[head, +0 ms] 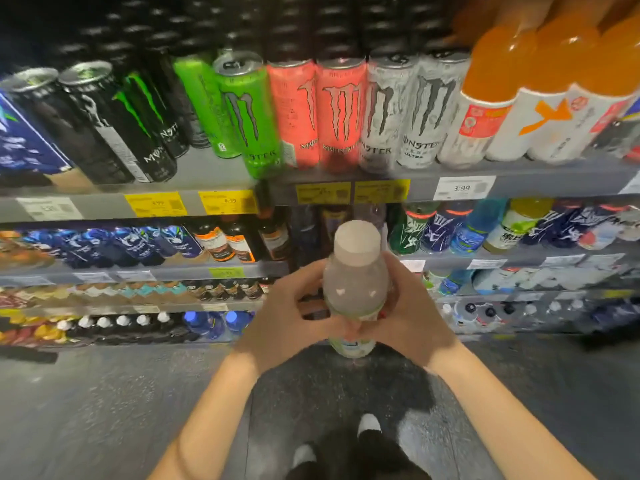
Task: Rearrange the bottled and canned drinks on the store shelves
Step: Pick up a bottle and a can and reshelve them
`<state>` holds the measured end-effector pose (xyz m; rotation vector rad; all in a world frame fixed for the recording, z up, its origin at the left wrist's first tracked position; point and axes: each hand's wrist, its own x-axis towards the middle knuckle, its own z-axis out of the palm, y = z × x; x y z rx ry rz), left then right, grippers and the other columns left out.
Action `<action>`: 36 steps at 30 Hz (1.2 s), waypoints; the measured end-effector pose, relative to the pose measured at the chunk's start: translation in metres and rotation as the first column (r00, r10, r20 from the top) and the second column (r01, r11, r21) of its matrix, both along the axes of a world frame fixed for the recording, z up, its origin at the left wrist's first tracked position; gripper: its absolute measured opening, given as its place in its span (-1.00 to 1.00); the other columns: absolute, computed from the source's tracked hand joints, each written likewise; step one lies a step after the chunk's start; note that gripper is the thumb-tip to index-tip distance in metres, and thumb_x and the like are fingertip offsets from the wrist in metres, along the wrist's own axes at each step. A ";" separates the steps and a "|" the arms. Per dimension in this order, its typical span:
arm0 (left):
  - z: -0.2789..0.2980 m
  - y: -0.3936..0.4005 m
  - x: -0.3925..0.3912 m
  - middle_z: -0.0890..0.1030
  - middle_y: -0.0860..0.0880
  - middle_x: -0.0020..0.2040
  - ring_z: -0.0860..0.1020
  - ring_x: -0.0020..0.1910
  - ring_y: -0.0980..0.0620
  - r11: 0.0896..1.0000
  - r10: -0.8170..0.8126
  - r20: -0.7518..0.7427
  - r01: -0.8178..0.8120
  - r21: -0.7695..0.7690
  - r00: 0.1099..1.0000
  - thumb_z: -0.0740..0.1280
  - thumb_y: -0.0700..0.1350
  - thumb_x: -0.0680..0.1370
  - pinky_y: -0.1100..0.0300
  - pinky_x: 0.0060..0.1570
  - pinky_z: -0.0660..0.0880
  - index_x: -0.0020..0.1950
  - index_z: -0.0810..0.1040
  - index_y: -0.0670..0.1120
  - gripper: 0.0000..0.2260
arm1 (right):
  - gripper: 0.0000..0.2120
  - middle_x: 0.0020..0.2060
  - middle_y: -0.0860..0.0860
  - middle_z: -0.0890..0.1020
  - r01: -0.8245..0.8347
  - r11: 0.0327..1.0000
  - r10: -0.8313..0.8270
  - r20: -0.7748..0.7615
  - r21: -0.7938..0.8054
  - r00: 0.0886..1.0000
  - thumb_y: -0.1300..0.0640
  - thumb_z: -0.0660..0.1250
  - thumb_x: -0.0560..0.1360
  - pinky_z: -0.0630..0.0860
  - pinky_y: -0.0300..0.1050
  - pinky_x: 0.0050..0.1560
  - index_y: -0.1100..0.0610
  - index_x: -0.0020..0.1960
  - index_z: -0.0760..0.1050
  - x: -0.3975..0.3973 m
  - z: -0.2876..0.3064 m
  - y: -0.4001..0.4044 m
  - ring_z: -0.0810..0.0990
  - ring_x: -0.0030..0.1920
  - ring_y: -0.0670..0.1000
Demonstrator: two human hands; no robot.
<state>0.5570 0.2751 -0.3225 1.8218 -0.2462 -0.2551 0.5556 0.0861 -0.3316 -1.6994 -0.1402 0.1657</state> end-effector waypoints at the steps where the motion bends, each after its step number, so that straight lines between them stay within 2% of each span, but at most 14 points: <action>1: -0.016 0.002 0.000 0.67 0.17 0.16 0.62 0.18 0.13 1.000 0.002 -0.008 -0.002 -0.007 1.000 0.64 -0.16 0.32 0.21 0.07 0.60 0.29 0.53 0.15 -0.40 | -0.28 0.07 -0.08 0.69 0.017 1.000 -0.017 -0.002 -0.002 1.000 0.14 0.69 0.09 0.61 -0.23 -0.03 -0.13 0.17 0.51 -0.001 -0.016 0.003 0.66 0.08 -0.15; 3: -0.050 0.004 0.001 0.66 0.12 0.19 0.61 0.22 0.09 1.000 -0.001 -0.018 0.002 0.008 1.000 0.62 -0.10 0.32 0.08 0.13 0.61 0.35 0.53 0.07 -0.38 | -0.30 0.07 0.00 0.65 0.046 0.999 -0.046 -0.012 0.007 0.999 0.19 0.68 0.06 0.59 -0.32 -0.12 -0.07 0.13 0.51 -0.004 -0.050 0.006 0.64 0.03 -0.26; 5: -0.092 0.004 0.000 0.66 0.12 0.21 0.61 0.22 0.08 1.000 0.009 -0.031 -0.008 0.019 0.999 0.63 -0.16 0.33 0.04 0.14 0.61 0.39 0.52 -0.02 -0.35 | -0.32 0.04 -0.02 0.63 0.055 0.998 -0.054 -0.031 0.019 0.998 0.21 0.67 0.04 0.56 -0.37 -0.19 -0.05 0.09 0.52 -0.007 -0.092 0.007 0.63 -0.03 -0.29; 9: -0.189 -0.005 0.000 0.68 0.16 0.16 0.63 0.18 0.15 1.000 0.025 -0.075 -0.023 0.016 0.997 0.65 -0.23 0.31 0.20 0.08 0.59 0.34 0.54 0.00 -0.36 | -0.23 0.08 -0.19 0.61 0.063 0.997 -0.067 -0.073 -0.050 0.995 0.07 0.70 0.00 0.53 -0.43 -0.07 -0.18 0.13 0.47 -0.008 -0.194 0.001 0.59 0.01 -0.37; 12: -0.269 -0.017 0.000 0.71 0.18 0.07 0.65 0.06 0.24 0.999 0.044 -0.122 -0.044 0.000 0.992 0.64 -0.27 0.26 0.31 0.03 0.57 0.21 0.59 0.04 -0.43 | -0.22 0.02 -0.24 0.57 0.044 0.993 -0.053 -0.083 -0.111 0.995 0.23 0.73 0.03 0.48 -0.49 -0.09 -0.19 0.07 0.42 -0.006 -0.272 -0.010 0.55 -0.07 -0.46; 16: -0.368 -0.033 0.003 0.69 0.32 -0.05 0.61 -0.07 0.40 0.997 0.078 -0.072 -0.078 0.001 0.994 0.62 -0.36 0.28 0.44 -0.11 0.52 0.14 0.57 0.09 -0.43 | -0.28 0.12 -0.08 0.63 0.044 0.990 -0.042 0.014 -0.137 0.999 -0.09 0.63 0.04 0.62 -0.16 0.03 -0.21 0.17 0.48 0.004 -0.367 -0.023 0.63 0.11 -0.17; 19: -0.431 -0.039 0.009 0.70 0.28 -0.01 0.63 -0.04 0.36 0.996 0.089 -0.033 -0.089 0.001 0.995 0.64 -0.31 0.26 0.41 -0.08 0.54 0.15 0.59 0.05 -0.45 | -0.31 0.16 -0.06 0.61 0.027 0.989 -0.017 0.067 -0.146 0.998 -0.01 0.66 0.12 0.62 0.02 0.12 -0.17 0.21 0.51 0.011 -0.428 -0.033 0.62 0.17 -0.07; 22: -0.484 -0.043 0.017 0.70 0.28 -0.02 0.63 -0.04 0.35 0.997 0.075 0.048 -0.075 0.012 0.996 0.66 -0.18 0.20 0.40 -0.08 0.55 0.15 0.58 0.05 -0.44 | -0.31 0.14 -0.05 0.64 0.012 0.990 -0.002 0.074 -0.144 0.997 0.07 0.71 0.13 0.62 -0.05 0.12 -0.13 0.19 0.53 0.014 -0.481 -0.039 0.64 0.15 -0.10; 24: -0.513 -0.046 0.022 0.69 0.30 -0.05 0.64 -0.06 0.35 0.998 0.067 0.080 -0.068 0.016 0.995 0.67 -0.10 0.16 0.39 -0.10 0.56 0.10 0.56 0.12 -0.43 | -0.33 0.12 -0.08 0.65 -0.009 0.987 0.022 0.079 -0.162 0.997 0.02 0.73 0.12 0.59 -0.23 0.05 -0.14 0.16 0.54 0.017 -0.510 -0.044 0.65 0.12 -0.16; 26: -0.543 -0.049 0.029 0.70 0.24 -0.06 0.65 -0.08 0.30 0.997 0.054 0.091 -0.059 0.047 0.994 0.71 -0.16 0.16 0.38 -0.13 0.54 0.09 0.57 0.11 -0.41 | -0.26 0.12 -0.14 0.66 -0.059 0.977 0.072 0.060 -0.204 0.996 0.13 0.76 0.11 0.58 -0.30 0.03 -0.12 0.20 0.52 0.020 -0.536 -0.049 0.65 0.09 -0.22; 28: -0.568 -0.053 0.034 0.71 0.15 -0.05 0.67 -0.10 0.23 0.996 0.037 0.113 -0.046 0.070 0.993 0.71 -0.23 0.17 0.37 -0.16 0.54 0.11 0.58 0.05 -0.41 | -0.22 0.15 -0.12 0.67 -0.080 0.973 0.090 0.037 -0.218 0.995 0.29 0.70 0.18 0.60 -0.12 0.15 -0.04 0.31 0.49 0.023 -0.558 -0.054 0.64 0.14 -0.16; 30: -0.590 -0.055 0.040 0.71 0.07 -0.07 0.68 -0.14 0.19 0.998 0.025 0.126 -0.032 0.051 0.992 0.70 -0.26 0.18 0.33 -0.19 0.56 0.10 0.59 -0.01 -0.44 | -0.27 0.17 -0.04 0.66 -0.104 0.976 0.115 0.050 -0.189 0.992 0.27 0.56 0.21 0.59 0.08 0.19 0.00 0.34 0.48 0.028 -0.573 -0.058 0.64 0.20 -0.02; 32: -0.606 -0.054 0.044 0.70 0.04 -0.12 0.64 -0.19 0.21 0.998 0.007 0.171 -0.018 0.060 0.985 0.70 -0.24 0.20 0.35 -0.24 0.54 0.04 0.58 -0.04 -0.49 | -0.32 0.14 -0.01 0.67 -0.167 0.975 0.172 0.023 -0.150 0.985 0.18 0.48 0.19 0.60 0.11 0.15 -0.02 0.31 0.49 0.032 -0.581 -0.060 0.64 0.18 0.04; 36: -0.628 -0.051 0.050 0.67 0.08 -0.12 0.64 -0.10 0.01 0.998 0.024 0.297 -0.041 0.050 0.955 0.70 -0.15 0.16 0.16 -0.29 0.60 0.01 0.56 -0.02 -0.49 | -0.39 0.09 -0.03 0.69 -0.179 0.972 0.187 0.039 -0.155 0.981 0.11 0.60 0.21 0.63 0.13 0.14 -0.06 0.23 0.54 0.038 -0.588 -0.053 0.67 0.13 0.00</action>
